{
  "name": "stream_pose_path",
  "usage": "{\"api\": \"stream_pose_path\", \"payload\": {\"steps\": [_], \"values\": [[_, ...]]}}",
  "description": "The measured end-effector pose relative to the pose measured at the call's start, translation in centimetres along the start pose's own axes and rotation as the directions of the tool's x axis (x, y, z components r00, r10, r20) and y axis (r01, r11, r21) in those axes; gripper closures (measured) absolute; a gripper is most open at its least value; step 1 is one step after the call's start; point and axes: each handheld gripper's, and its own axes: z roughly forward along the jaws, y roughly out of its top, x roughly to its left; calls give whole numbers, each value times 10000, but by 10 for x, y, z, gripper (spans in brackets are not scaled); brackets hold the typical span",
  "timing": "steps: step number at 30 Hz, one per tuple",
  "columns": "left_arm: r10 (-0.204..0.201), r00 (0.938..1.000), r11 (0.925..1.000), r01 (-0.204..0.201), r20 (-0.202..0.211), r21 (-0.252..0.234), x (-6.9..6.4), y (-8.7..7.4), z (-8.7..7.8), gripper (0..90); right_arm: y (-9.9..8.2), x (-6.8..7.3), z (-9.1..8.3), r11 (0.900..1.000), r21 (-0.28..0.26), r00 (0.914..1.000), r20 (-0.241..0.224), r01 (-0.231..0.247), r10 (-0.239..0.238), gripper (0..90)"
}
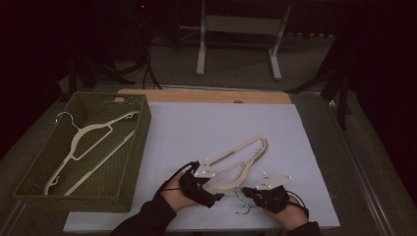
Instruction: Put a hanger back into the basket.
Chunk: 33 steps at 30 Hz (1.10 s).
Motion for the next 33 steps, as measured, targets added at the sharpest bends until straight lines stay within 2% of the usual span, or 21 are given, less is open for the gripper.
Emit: {"api": "stream_pose_path", "payload": {"steps": [1, 4, 7, 10, 11, 13, 15, 18, 22, 23, 24, 25, 27, 29, 31, 33], "values": [[59, 10000, 10000, -59, -49, 72, 1, 0, 1, 162, -1, -1, 1, 10000, 22, 10000, -11, -75, 75, 890], [565, 9979, 9974, -551, -314, 457, -1, 0, 6, 191, 0, -1, 3, 10000, 1, 9999, 106, -47, 47, 890], [657, 9975, 9951, -636, -260, 756, 0, 1, 13, 202, 5, 1, 1, 9999, -127, 10000, 65, 16, -16, 890], [941, 9947, 9913, -898, -411, 958, -1, 1, 20, 231, 8, 3, 1, 9999, -74, 9999, 110, 75, -75, 891], [1008, 9941, 9909, -966, -408, 935, -2, 1, 21, 250, 8, 3, 0, 9999, -119, 9999, 92, 82, -81, 891], [1253, 9898, 9871, -1175, -675, 1084, -4, 1, 26, 277, 10, 4, 0, 9998, -152, 9999, 98, 122, -121, 891], [1342, 9880, 9873, -1267, -763, 959, -4, 1, 27, 316, 10, 5, 0, 9998, -147, 9999, 71, 108, -107, 891], [1567, 9839, 9836, -1476, -859, 1038, -2, 3, 28, 386, 10, 5, -1, 9997, -231, 9999, 30, 98, -98, 900], [1847, 9786, 9770, -1728, -907, 1247, -2, 3, 32, 461, 12, 4, -4, 9992, -381, 10000, 7, 84, -84, 900], [1920, 9780, 9744, -1802, -811, 1346, -2, 3, 34, 478, 12, 5, -3, 9994, -315, 9999, 64, 144, -142, 900], [2121, 9722, 9668, -1941, -987, 1663, -3, 3, 35, 506, 11, 5, -2, 9995, -288, 9999, 13, 155, -155, 900], [2248, 9693, 9629, -2053, -997, 1752, -4, 4, 34, 506, 10, 5, -1, 9995, -267, 9999, -39, 142, -144, 900], [1820, 9816, 9743, -1720, -581, 1455, -4, 5, 32, 460, 9, 4, 0, 9997, -180, 9999, -35, 142, -142, 900], [1848, 9812, 9749, -1761, -547, 1361, -4, 6, 29, 451, 6, 2, 3, 10000, -52, 10000, 51, 65, -65, 893], [1582, 9867, 9829, -1536, -386, 1019, -2, 6, 23, 451, 1, -1, 8, 9997, 151, 9998, 86, -191, 189, 791], [1329, 9909, 9887, -1312, -192, 731, 0, 5, 17, 437, -5, -6, 13, 9972, 533, 9986, 107, -520, 515, 743]]}}
